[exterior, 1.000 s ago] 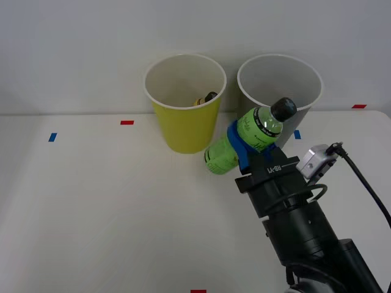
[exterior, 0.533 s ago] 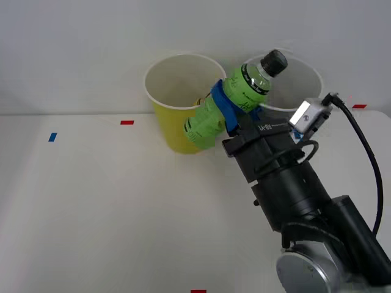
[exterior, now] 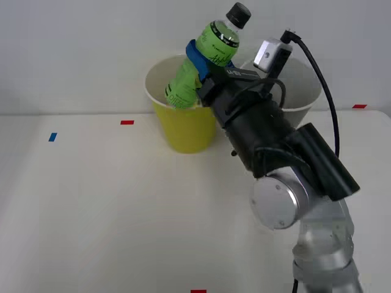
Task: Put cans in the gray bin, plastic bottles in the light green bin
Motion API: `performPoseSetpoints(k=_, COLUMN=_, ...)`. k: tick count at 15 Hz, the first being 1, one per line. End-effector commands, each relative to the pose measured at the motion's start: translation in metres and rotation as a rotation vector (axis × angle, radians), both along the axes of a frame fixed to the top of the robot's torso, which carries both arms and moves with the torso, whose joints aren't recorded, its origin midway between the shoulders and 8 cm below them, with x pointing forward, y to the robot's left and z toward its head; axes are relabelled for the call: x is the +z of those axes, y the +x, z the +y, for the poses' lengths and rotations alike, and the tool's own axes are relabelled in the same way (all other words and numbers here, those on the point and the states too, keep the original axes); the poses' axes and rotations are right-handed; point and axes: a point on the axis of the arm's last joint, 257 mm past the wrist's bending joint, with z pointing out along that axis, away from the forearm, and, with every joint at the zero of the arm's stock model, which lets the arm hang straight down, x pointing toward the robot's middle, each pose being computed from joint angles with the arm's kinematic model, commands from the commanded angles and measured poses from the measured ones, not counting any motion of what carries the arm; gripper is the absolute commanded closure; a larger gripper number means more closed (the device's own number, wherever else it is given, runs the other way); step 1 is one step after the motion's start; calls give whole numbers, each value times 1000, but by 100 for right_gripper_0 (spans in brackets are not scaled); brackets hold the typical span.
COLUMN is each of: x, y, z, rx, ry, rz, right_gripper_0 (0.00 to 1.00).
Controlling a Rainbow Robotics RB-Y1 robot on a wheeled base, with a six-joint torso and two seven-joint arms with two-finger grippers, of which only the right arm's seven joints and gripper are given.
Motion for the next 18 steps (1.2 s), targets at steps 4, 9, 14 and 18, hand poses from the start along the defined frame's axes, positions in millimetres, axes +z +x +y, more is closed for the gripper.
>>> performPoseSetpoints(k=4, x=9, y=56, z=12, rx=-61, ry=-137, rz=-36, right_gripper_0=100)
performPoseSetpoints(k=9, x=6, y=95, z=38, rx=-39, ry=-190, rz=2, right_gripper_0=100)
performPoseSetpoints(k=14, x=20, y=99, z=48, rx=-33, ry=-210, rz=-23, right_gripper_0=100)
performPoseSetpoints(k=18, x=21, y=99, z=49, rx=-33, ry=-207, rz=-24, right_gripper_0=23)
